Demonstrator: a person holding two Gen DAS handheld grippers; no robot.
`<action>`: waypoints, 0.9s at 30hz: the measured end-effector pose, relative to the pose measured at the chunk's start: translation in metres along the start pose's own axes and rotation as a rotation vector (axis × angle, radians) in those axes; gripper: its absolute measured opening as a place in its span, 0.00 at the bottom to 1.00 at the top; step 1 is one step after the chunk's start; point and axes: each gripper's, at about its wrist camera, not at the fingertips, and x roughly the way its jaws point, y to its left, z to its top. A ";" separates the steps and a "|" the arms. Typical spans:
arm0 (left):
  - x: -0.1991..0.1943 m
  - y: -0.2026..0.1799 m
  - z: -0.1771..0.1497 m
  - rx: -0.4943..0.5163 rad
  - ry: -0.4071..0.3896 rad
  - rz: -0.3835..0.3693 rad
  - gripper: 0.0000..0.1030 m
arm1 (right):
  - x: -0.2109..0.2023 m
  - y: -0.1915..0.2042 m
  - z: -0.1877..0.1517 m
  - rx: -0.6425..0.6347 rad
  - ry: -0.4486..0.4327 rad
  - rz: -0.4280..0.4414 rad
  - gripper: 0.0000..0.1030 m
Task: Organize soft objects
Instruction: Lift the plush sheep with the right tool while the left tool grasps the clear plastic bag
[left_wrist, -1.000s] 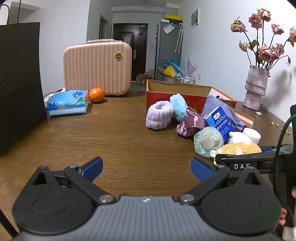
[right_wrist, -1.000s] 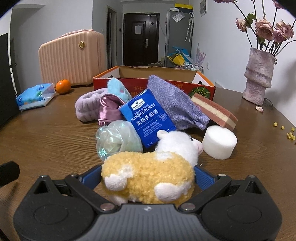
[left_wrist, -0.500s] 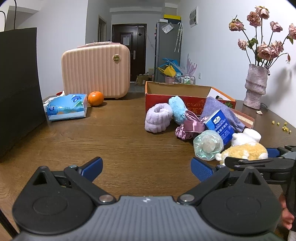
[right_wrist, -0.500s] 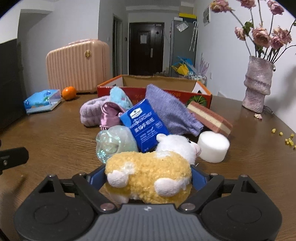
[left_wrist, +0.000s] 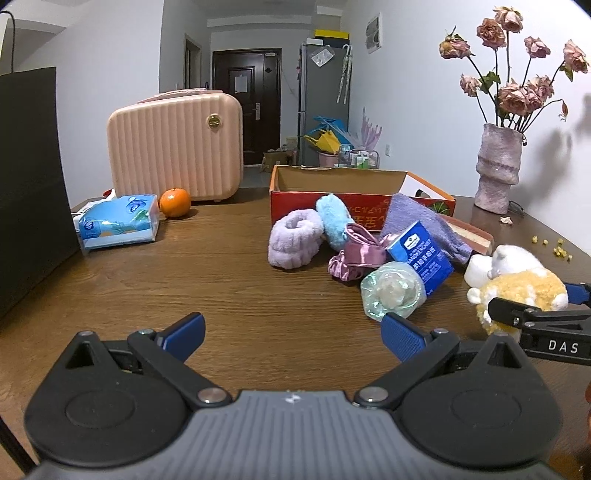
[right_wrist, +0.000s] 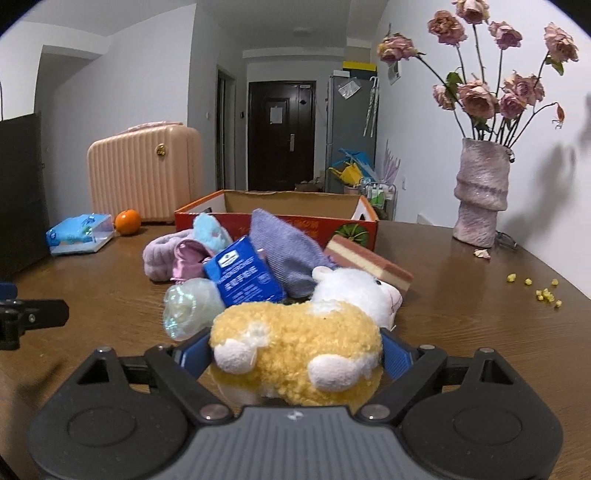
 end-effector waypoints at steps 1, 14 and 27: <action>0.000 -0.002 0.001 0.002 0.000 -0.003 1.00 | 0.000 -0.001 0.000 0.001 -0.003 -0.003 0.88; 0.022 -0.027 0.017 0.040 0.027 -0.050 1.00 | 0.007 -0.028 0.009 -0.010 -0.040 -0.045 0.88; 0.061 -0.056 0.032 0.059 0.076 -0.071 1.00 | 0.029 -0.047 0.023 -0.005 -0.072 -0.065 0.88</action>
